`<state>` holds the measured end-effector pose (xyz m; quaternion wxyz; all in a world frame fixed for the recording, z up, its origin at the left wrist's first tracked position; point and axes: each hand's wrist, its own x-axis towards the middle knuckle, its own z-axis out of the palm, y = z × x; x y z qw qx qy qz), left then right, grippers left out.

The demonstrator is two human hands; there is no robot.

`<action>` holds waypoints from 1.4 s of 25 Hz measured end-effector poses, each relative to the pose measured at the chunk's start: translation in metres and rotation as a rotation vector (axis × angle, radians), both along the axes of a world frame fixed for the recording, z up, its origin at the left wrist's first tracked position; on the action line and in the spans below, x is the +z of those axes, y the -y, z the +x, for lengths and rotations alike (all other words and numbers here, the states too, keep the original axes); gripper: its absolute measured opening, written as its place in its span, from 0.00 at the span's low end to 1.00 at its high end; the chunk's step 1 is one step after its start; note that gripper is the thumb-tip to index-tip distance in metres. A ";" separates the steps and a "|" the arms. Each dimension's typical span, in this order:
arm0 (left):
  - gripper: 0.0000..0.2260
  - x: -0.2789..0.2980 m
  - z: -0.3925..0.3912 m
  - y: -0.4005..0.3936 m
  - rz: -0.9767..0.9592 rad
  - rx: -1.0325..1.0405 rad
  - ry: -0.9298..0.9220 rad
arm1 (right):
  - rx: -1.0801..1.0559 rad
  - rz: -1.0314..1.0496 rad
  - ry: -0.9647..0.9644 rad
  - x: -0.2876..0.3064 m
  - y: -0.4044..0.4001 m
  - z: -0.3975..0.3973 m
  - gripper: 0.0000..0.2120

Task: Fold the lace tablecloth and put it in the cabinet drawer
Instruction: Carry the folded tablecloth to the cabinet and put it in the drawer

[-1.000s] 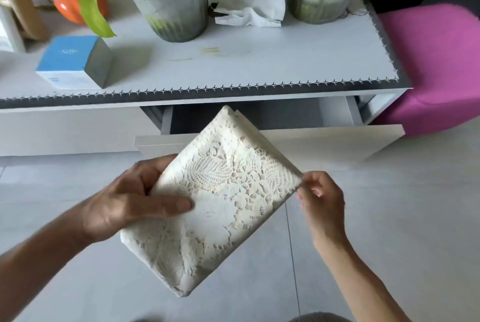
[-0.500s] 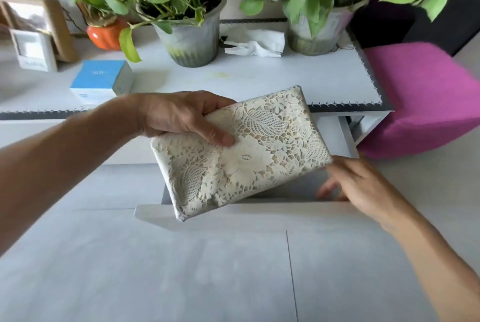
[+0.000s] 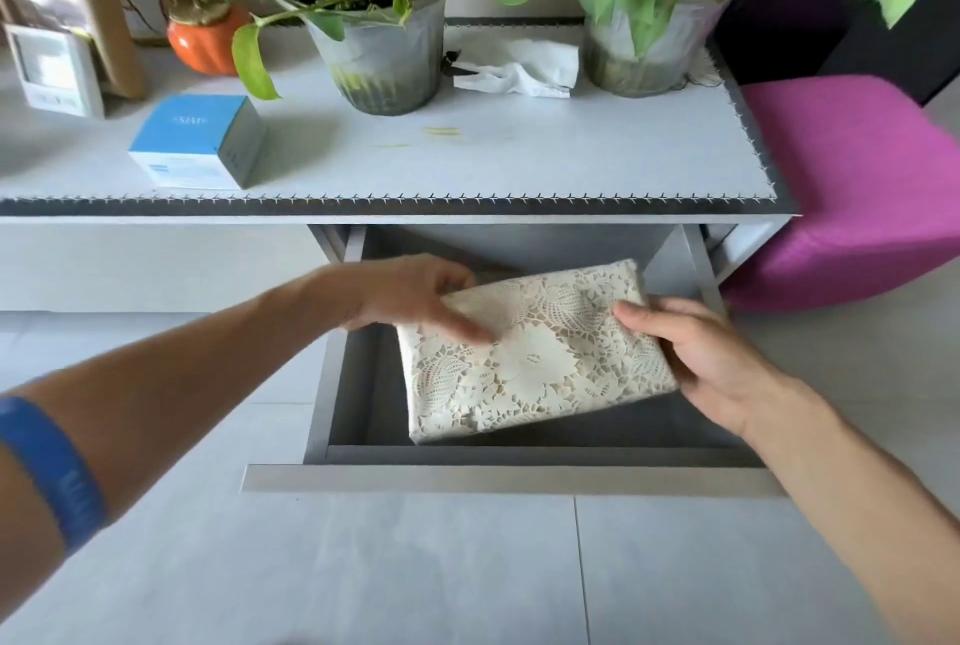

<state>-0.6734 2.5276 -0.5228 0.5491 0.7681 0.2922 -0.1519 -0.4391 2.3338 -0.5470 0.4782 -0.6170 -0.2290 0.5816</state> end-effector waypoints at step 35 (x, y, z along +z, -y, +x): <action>0.25 -0.044 -0.022 0.046 0.675 0.098 -0.122 | 0.441 -0.266 1.079 -0.027 -0.033 -0.003 0.25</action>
